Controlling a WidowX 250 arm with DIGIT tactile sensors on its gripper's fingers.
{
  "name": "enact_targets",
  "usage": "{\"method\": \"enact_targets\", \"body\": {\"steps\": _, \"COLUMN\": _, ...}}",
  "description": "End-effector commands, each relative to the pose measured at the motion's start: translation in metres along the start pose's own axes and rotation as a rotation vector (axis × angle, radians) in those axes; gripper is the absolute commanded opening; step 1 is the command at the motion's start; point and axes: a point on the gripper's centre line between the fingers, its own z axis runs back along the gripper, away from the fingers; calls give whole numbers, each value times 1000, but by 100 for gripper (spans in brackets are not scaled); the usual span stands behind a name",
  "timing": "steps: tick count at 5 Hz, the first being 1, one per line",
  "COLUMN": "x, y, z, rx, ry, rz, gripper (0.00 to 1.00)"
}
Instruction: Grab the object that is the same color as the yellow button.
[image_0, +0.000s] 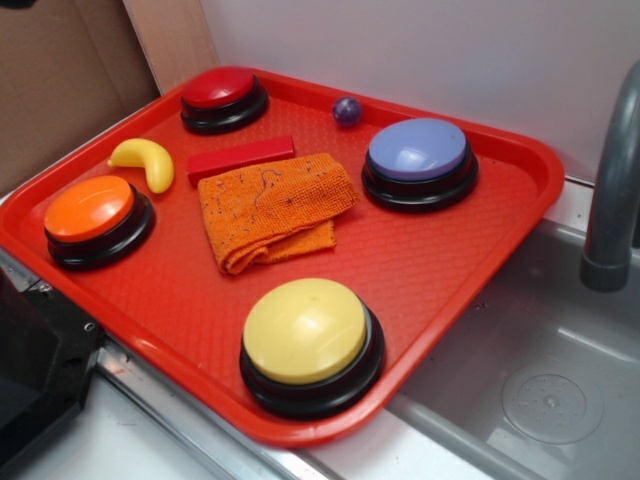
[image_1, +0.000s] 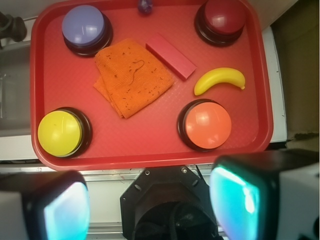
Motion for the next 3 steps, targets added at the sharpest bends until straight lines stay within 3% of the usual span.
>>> {"method": "enact_targets", "body": {"steps": 1, "x": 0, "y": 0, "z": 0, "rx": 0, "ry": 0, "rz": 0, "gripper": 100}}
{"method": "enact_targets", "body": {"steps": 3, "x": 20, "y": 31, "z": -45, "rx": 15, "ry": -78, "rz": 317, "gripper": 100}}
